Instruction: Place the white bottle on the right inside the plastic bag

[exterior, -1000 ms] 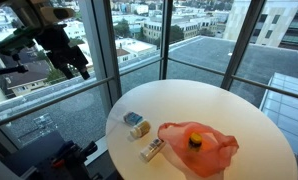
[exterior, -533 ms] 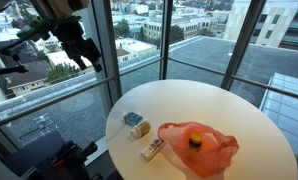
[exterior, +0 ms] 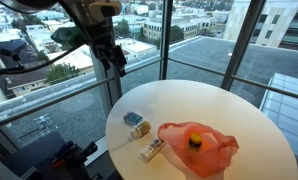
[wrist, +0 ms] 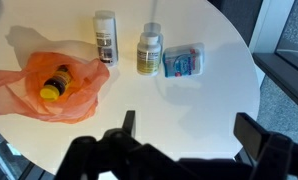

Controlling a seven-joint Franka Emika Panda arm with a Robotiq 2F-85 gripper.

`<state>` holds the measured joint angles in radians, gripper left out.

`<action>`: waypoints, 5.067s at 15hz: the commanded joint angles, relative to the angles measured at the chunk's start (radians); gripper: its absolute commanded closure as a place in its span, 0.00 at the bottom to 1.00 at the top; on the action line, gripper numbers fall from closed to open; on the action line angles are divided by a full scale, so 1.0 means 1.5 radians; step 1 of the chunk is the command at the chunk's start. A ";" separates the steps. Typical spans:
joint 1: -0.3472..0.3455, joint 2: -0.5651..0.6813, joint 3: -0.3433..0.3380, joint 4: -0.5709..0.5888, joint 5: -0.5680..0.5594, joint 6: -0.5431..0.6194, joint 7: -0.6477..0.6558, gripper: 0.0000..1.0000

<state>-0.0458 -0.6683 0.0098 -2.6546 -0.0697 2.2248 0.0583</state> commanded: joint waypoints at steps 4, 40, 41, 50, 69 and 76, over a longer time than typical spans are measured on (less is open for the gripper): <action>-0.011 0.087 -0.069 -0.005 0.026 0.059 -0.034 0.00; -0.100 0.539 -0.172 0.056 0.125 0.328 -0.195 0.00; -0.101 0.553 -0.168 0.061 0.124 0.337 -0.193 0.00; -0.099 0.650 -0.149 0.107 0.087 0.374 -0.165 0.00; -0.063 0.491 -0.134 0.011 0.035 0.300 -0.081 0.75; -0.065 0.377 -0.117 -0.019 0.031 0.234 -0.039 0.75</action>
<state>-0.1386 -0.0074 -0.1749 -2.6534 -0.0096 2.6232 -0.0513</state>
